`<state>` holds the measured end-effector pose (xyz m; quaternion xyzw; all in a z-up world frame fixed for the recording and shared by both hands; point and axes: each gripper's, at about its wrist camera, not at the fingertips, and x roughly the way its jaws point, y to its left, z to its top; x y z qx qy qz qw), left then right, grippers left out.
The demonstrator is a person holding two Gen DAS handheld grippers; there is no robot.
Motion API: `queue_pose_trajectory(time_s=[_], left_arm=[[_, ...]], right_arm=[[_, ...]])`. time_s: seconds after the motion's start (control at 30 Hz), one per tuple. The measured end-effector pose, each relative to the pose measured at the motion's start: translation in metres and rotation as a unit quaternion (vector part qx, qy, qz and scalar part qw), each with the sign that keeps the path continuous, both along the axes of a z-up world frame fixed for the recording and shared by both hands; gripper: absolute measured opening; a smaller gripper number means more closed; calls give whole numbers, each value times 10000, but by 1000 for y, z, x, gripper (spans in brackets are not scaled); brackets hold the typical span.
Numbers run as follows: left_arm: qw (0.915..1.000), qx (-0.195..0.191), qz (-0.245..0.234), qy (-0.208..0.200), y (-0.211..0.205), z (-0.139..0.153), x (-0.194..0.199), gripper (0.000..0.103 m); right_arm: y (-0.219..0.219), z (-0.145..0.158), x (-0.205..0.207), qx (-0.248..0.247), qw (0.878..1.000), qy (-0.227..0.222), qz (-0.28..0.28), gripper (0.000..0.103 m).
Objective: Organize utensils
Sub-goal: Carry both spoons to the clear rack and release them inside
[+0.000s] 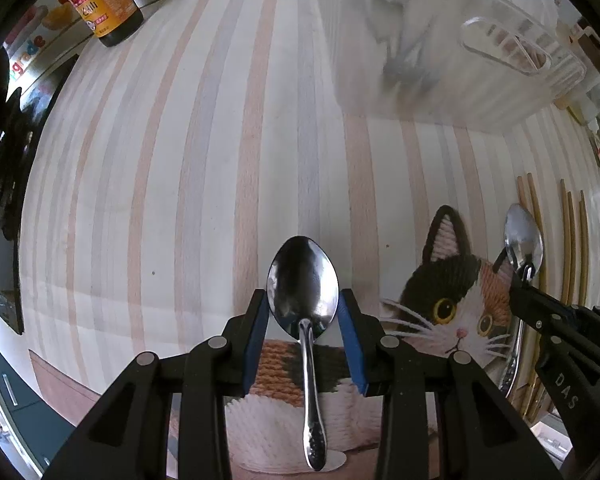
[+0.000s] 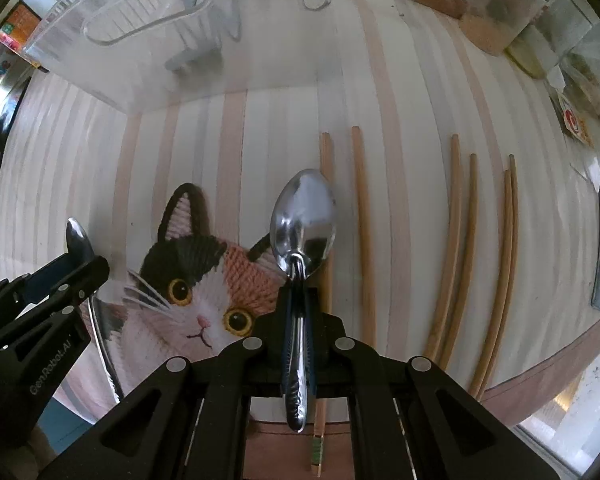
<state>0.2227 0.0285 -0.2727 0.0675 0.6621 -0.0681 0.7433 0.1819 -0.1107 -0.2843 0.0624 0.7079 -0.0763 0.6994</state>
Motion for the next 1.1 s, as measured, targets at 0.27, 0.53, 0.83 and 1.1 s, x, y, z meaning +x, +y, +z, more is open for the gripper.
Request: queue_pose_trajectory(time_s=[0.27,0.53,0.83,1.1], left_arm=[[9997,26,-64,-248,3,25,-2,32],[9984,38,-89,-557,10,60,0,32],[9953,-70,-91,-963,10,98,-1,31],[9898,-313,-36,-1387,9,145,1,31]], right_arm=[[5,15,0,132,9996,-238,-92,2],[4,32,7,377,9981,-440,-204,2],[-5,72,23,538,9947,-856,-213,2],[-12,116,20,608,9892,-1329,-116,2]])
